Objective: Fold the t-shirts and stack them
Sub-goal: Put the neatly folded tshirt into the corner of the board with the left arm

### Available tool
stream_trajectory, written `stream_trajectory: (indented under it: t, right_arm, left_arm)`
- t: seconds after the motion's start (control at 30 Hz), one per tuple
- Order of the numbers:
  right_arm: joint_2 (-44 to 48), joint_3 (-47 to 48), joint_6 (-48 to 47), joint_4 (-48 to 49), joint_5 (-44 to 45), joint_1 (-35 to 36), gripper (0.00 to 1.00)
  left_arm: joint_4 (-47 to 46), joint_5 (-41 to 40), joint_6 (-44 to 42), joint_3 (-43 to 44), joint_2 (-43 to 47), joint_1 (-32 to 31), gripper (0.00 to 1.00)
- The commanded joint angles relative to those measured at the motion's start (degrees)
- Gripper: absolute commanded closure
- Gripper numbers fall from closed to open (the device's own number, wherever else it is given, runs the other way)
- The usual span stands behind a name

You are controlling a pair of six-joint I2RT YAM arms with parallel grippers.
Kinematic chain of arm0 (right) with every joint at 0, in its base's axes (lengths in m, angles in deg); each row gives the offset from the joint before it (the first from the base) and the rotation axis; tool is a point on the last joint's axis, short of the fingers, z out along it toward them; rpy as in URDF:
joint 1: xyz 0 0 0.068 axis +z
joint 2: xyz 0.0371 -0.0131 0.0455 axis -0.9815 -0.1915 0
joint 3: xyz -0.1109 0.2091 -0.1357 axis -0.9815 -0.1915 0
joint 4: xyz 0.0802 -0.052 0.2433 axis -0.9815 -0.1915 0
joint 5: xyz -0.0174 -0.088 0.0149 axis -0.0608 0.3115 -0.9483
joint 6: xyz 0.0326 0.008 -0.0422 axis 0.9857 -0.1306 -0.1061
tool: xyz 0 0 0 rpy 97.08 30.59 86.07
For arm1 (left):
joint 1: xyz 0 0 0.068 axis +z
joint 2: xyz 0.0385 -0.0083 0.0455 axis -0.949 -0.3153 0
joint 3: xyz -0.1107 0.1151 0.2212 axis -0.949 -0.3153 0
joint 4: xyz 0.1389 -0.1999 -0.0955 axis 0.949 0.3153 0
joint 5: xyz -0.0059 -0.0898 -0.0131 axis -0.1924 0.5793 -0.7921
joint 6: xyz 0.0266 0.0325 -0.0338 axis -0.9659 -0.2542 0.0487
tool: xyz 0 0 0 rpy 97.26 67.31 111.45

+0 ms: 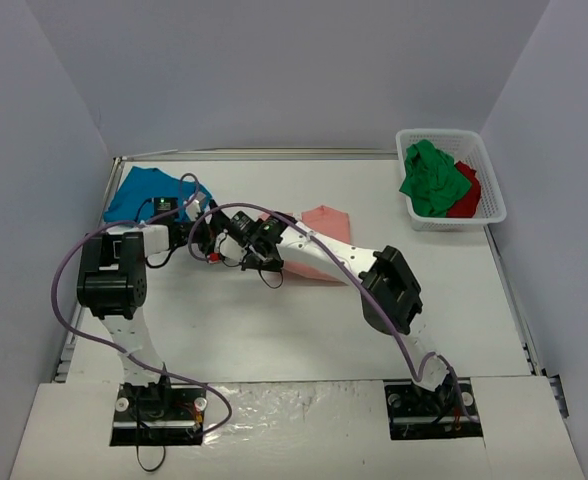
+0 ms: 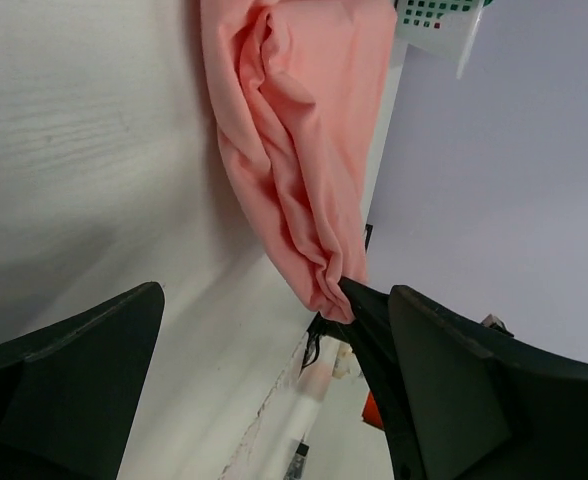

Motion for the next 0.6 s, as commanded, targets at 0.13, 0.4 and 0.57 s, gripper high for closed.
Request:
stream_trajectory:
  t: [0.13,0.4,0.57]
  right_arm:
    - [-1.8,4.7,-0.4,-3.9,3.1,0.7,1.00]
    - [-3.2,8.6,-0.6,-5.5,3.1,1.8,1.00]
    - [-3.1,8.7,-0.6,-5.8,3.1,2.3,1.00]
  left_arm:
    - [-1.4,0.3,2.0,3.8,-1.4,-7.6,0.06]
    - [-0.6,-0.9,1.8,5.5,-5.5,-10.6,0.06]
    - [-0.5,-1.0,1.5,7.6,-8.7,-11.7,0.06]
